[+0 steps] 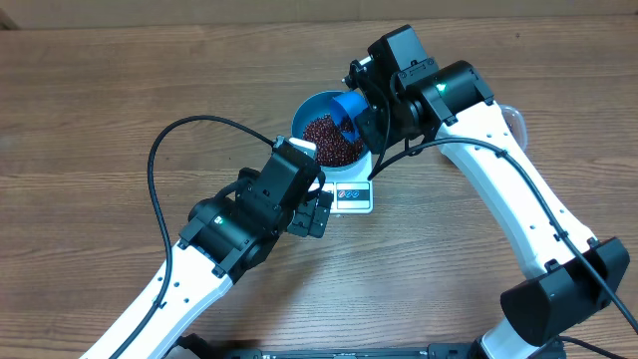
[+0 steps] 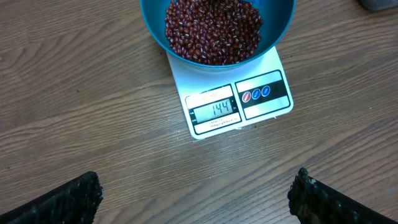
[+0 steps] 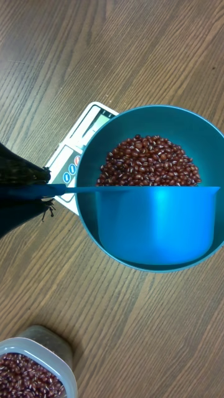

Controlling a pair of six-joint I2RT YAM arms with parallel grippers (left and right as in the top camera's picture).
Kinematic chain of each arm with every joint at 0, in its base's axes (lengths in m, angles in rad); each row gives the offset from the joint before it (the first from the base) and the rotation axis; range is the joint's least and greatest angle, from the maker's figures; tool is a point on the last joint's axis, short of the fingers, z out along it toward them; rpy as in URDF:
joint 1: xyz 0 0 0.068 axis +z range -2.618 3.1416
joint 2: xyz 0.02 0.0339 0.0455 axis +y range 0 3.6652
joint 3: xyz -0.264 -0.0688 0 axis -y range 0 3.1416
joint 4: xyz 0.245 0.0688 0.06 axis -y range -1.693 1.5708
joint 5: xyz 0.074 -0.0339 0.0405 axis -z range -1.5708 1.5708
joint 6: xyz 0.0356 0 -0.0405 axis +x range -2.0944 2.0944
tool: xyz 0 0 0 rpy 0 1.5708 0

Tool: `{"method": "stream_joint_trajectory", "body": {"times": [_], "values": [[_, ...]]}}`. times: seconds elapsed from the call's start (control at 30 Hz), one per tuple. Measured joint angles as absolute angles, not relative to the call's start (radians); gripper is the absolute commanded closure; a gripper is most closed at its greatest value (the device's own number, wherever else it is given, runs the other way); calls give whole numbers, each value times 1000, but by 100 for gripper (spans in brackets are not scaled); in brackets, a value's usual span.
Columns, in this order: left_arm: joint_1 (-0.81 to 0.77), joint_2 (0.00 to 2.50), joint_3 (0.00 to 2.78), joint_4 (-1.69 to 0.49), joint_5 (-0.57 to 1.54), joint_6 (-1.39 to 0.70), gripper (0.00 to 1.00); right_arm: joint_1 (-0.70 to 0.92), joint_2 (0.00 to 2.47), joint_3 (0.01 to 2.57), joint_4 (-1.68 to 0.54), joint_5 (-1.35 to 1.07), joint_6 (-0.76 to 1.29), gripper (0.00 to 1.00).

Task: Scoop item into bowl and weigh 150g on scale
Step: 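Tip the scoop over the teal bowl to add beans slowly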

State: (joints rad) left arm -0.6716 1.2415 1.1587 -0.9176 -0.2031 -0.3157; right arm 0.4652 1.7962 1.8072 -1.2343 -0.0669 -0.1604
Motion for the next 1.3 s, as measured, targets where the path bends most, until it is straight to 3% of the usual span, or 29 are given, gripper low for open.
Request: {"method": "stream_joint_trajectory", "body": {"times": [1.3], "values": [[-672, 1242, 1159, -918, -203, -316, 0, 466, 1796, 1807, -1229, -70, -194, 96]]}}
